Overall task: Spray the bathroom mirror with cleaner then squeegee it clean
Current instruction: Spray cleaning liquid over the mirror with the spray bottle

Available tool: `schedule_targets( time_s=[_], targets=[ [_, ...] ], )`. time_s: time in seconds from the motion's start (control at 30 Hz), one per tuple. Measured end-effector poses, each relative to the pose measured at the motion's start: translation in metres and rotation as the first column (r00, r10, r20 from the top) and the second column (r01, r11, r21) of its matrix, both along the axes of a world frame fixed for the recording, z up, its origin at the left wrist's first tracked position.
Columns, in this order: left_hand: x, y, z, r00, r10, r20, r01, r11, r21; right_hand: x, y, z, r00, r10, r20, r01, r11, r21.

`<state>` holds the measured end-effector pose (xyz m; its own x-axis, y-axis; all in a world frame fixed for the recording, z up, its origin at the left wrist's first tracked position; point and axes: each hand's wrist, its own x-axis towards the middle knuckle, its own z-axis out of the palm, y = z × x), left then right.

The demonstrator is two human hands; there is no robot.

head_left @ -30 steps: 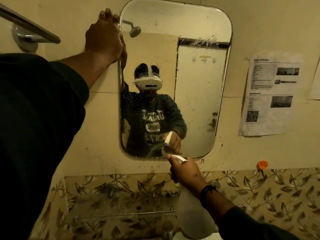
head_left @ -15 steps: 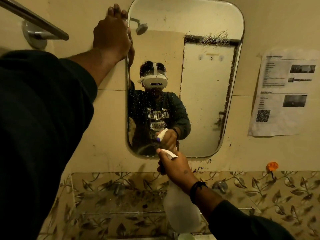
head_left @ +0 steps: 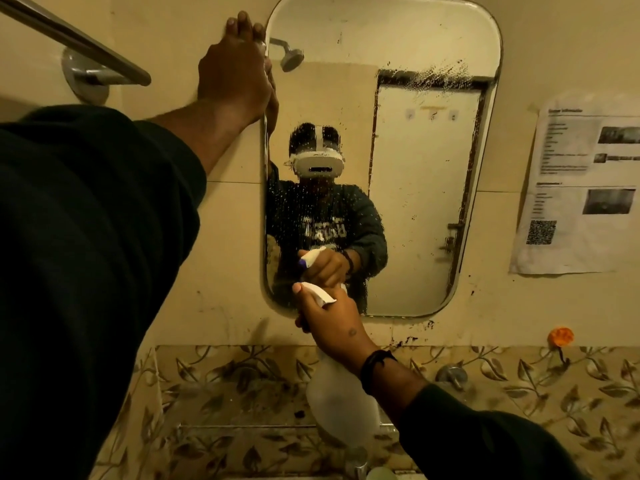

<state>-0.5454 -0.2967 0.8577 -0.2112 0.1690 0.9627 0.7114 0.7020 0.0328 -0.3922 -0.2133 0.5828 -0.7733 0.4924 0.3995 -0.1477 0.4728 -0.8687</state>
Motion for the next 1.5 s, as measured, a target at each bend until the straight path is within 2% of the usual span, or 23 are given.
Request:
schedule_targets(
  time_s=[0.23,0.43,0.7,0.8,0.93,1.07,1.23,1.37,1.5],
  targets=[
    [-0.002,0.001,0.003,1.0,0.021,-0.01,-0.021,1.0,-0.014,-0.002,-0.002,0.016,0.979,-0.133,-0.157,0.142,0.989,0.046],
    [-0.005,0.001,0.004,1.0,0.024,-0.008,-0.024,0.999,-0.028,0.002,0.006,0.036,0.967,-0.088,-0.237,0.117,0.987,0.111],
    [-0.006,0.001,0.006,1.0,0.016,0.006,-0.015,0.999,-0.04,0.008,0.006,0.074,0.91,-0.168,-0.379,0.25,0.952,0.177],
    [-0.006,0.0,0.006,1.0,-0.003,0.004,0.003,1.0,-0.02,0.012,0.009,0.089,0.894,-0.151,-0.422,0.241,0.956,0.167],
    [-0.007,0.001,0.004,0.999,-0.033,0.01,0.033,0.999,-0.005,0.014,0.011,0.114,0.904,-0.091,-0.418,0.199,0.955,0.221],
    [-0.008,0.001,0.004,1.0,-0.021,0.004,0.021,1.0,-0.022,0.011,0.019,0.135,0.907,-0.102,-0.408,0.213,0.948,0.236],
    [-0.007,0.0,0.005,1.0,-0.024,0.007,0.024,1.0,-0.018,0.011,0.035,0.151,0.886,-0.18,-0.428,0.279,0.943,0.182],
    [-0.008,0.0,0.004,0.999,-0.034,0.002,0.034,0.999,-0.016,0.022,0.048,0.165,0.884,-0.181,-0.43,0.255,0.959,0.12],
    [-0.008,0.001,0.004,0.999,-0.044,0.005,0.044,0.999,-0.02,0.04,0.074,0.183,0.847,-0.274,-0.455,0.346,0.935,0.081]
  ],
)
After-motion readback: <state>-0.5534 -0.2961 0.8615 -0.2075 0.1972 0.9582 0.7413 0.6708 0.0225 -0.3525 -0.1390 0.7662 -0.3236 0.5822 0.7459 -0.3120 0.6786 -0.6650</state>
